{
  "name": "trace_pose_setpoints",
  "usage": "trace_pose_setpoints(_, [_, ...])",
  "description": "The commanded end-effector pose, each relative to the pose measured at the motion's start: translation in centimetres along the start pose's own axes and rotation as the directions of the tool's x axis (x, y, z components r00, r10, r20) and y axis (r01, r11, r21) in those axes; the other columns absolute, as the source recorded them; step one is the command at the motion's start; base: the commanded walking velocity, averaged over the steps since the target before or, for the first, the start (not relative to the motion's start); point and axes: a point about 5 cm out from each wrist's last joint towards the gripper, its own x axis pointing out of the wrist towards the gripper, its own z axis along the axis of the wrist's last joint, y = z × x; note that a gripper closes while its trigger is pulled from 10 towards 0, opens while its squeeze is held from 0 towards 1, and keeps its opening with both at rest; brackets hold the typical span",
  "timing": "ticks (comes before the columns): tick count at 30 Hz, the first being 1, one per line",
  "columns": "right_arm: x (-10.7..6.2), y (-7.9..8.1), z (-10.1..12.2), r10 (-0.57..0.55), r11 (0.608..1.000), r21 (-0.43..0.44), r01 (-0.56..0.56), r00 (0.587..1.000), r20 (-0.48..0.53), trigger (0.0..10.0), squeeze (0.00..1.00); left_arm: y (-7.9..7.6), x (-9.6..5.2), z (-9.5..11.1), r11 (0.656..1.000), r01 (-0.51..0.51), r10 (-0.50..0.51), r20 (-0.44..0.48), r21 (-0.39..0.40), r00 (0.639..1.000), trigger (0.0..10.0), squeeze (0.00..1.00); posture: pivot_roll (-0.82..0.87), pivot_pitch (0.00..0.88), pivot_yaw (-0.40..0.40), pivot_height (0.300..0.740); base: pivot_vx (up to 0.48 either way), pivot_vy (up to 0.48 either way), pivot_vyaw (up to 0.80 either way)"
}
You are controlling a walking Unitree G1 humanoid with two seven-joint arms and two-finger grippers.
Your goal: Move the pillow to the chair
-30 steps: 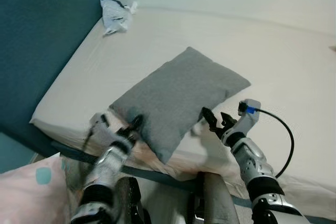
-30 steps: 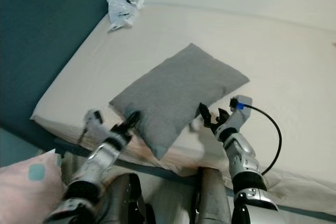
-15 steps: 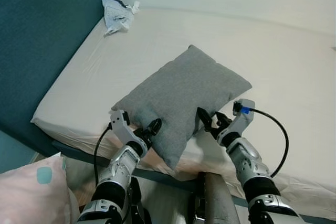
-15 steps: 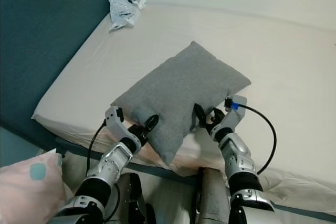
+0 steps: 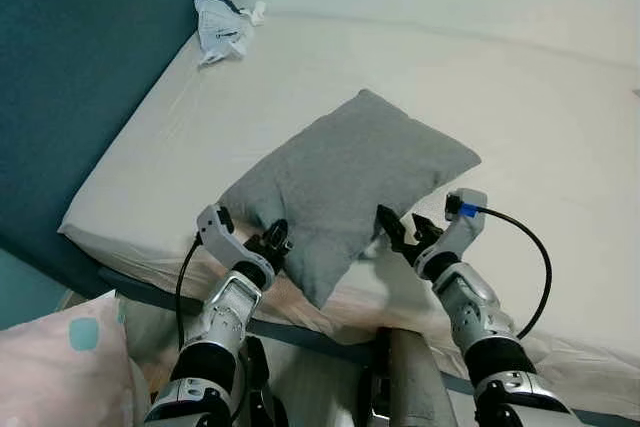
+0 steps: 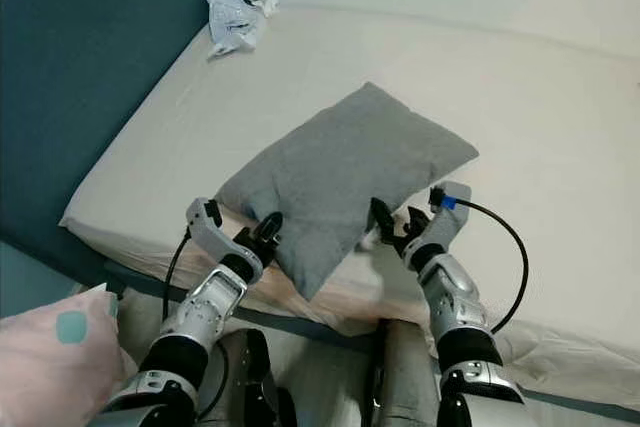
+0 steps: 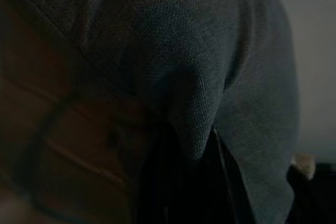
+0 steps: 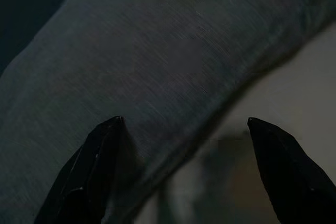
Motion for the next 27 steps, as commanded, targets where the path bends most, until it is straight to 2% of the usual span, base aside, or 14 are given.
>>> trace_pose_setpoints(1, [-0.5, -0.3, -1.2, 0.007, 0.995, 0.104, -0.003, 0.999, -0.037, 10.0, 0.00, -3.2, 1.0, -0.5, 0.985, 0.158, -0.160, -0.037, -0.066, 0.986, 0.0, 0.00, 0.03, 0.281, 0.005, 0.590, 0.000, 0.000, 0.00])
trace_pose_setpoints(2, [-0.5, -0.2, -1.3, 0.017, 0.992, 0.128, -0.012, 0.999, -0.038, 10.0, 0.24, -3.4, 0.9, -0.4, 0.980, 0.188, -0.192, -0.053, -0.069, 0.980, 0.0, 0.00, 0.03, 0.281, 0.005, 0.590, 0.000, 0.000, 0.00])
trace_pose_setpoints(3, [-0.5, 0.0, -1.5, 0.029, 0.986, 0.166, -0.022, 0.999, -0.039, 10.0, 1.00, -3.7, 0.4, -0.2, 0.968, 0.240, -0.246, -0.089, -0.074, 0.965, 0.0, 0.00, 0.03, 0.280, 0.005, 0.590, 0.000, 0.000, 0.00])
trace_pose_setpoints(4, [-0.5, 0.0, -1.5, 0.029, 0.986, 0.166, -0.022, 0.999, -0.039, 10.0, 1.00, -3.7, 0.4, -0.2, 0.968, 0.240, -0.246, -0.089, -0.074, 0.965, 0.0, 0.00, 0.03, 0.280, 0.005, 0.590, 0.000, 0.000, 0.00])
trace_pose_setpoints(5, [-0.3, 0.6, -1.7, 0.063, 0.972, 0.230, -0.054, 0.997, -0.034, 10.0, 1.00, -3.9, -0.8, 0.0, 0.949, 0.308, -0.315, -0.151, -0.068, 0.937, 0.0, 0.00, 0.04, 0.278, 0.006, 0.590, 0.000, 0.000, 0.00])
trace_pose_setpoints(6, [-0.2, 0.9, -1.8, 0.079, 0.965, 0.253, -0.069, 0.996, -0.030, 10.0, 1.00, -3.9, -1.3, 0.0, 0.943, 0.326, -0.333, -0.176, -0.066, 0.926, 0.0, 0.00, 0.04, 0.277, 0.006, 0.590, 0.000, 0.000, 0.00])
trace_pose_setpoints(12, [0.3, 1.7, -1.6, 0.119, 0.913, 0.394, -0.109, 0.993, -0.002, 10.0, 1.00, -2.7, -3.7, -0.5, 0.943, 0.328, -0.331, -0.304, -0.062, 0.893, 0.0, 0.00, 0.05, 0.272, 0.003, 0.590, 0.000, 0.000, 0.00])
trace_pose_setpoints(13, [0.3, 1.7, -1.6, 0.119, 0.913, 0.394, -0.109, 0.993, -0.002, 10.0, 1.00, -2.7, -3.7, -0.5, 0.943, 0.328, -0.331, -0.304, -0.062, 0.893, 0.0, 0.00, 0.05, 0.272, 0.003, 0.590, 0.000, 0.000, 0.00])
trace_pose_setpoints(16, [0.8, 2.0, -1.2, 0.142, 0.862, 0.488, -0.138, 0.990, 0.029, 10.0, 1.00, -2.4, -5.5, -1.0, 0.939, 0.325, -0.343, -0.388, -0.112, 0.855, 0.0, 0.00, 0.06, 0.270, 0.004, 0.590, 0.000, 0.000, 0.00])
trace_pose_setpoints(22, [1.6, 3.7, -0.9, 0.232, 0.852, 0.477, -0.217, 0.972, 0.028, 10.0, 1.00, -1.9, -6.4, -1.6, 0.951, 0.290, -0.307, -0.434, -0.106, 0.847, 0.0, 0.00, 0.06, 0.269, 0.001, 0.590, 0.000, 0.000, 0.00])
trace_pose_setpoints(23, [1.7, 4.0, -0.8, 0.230, 0.872, 0.436, -0.222, 0.973, 0.036, 10.0, 0.00, -1.8, -6.4, -1.7, 0.952, 0.290, -0.301, -0.443, -0.092, 0.844, 0.0, 0.00, 0.06, 0.267, 0.000, 0.590, 0.000, 0.000, 0.00])
trace_pose_setpoints(24, [1.9, 4.3, -0.7, 0.235, 0.891, 0.391, -0.231, 0.971, 0.038, 10.0, 0.00, -1.8, -6.5, -1.8, 0.955, 0.288, -0.289, -0.456, -0.073, 0.842, 0.0, 0.00, 0.06, 0.265, -0.002, 0.590, 0.000, 0.000, 0.00])
trace_pose_setpoints(26, [1.9, 4.4, -0.7, 0.241, 0.892, 0.386, -0.235, 0.970, 0.033, 10.0, 0.00, -1.7, -6.5, -1.8, 0.956, 0.286, -0.284, -0.459, -0.067, 0.842, 0.0, 0.00, 0.06, 0.265, -0.002, 0.590, 0.000, 0.000, 0.00])
trace_pose_setpoints(27, [1.9, 4.6, -0.6, 0.252, 0.891, 0.382, -0.246, 0.967, 0.036, 5.7, 0.00, -1.6, -6.5, -1.8, 0.959, 0.279, -0.270, -0.461, -0.050, 0.845, 0.0, 0.00, 0.06, 0.262, -0.004, 0.590, 0.000, 0.000, 0.00])
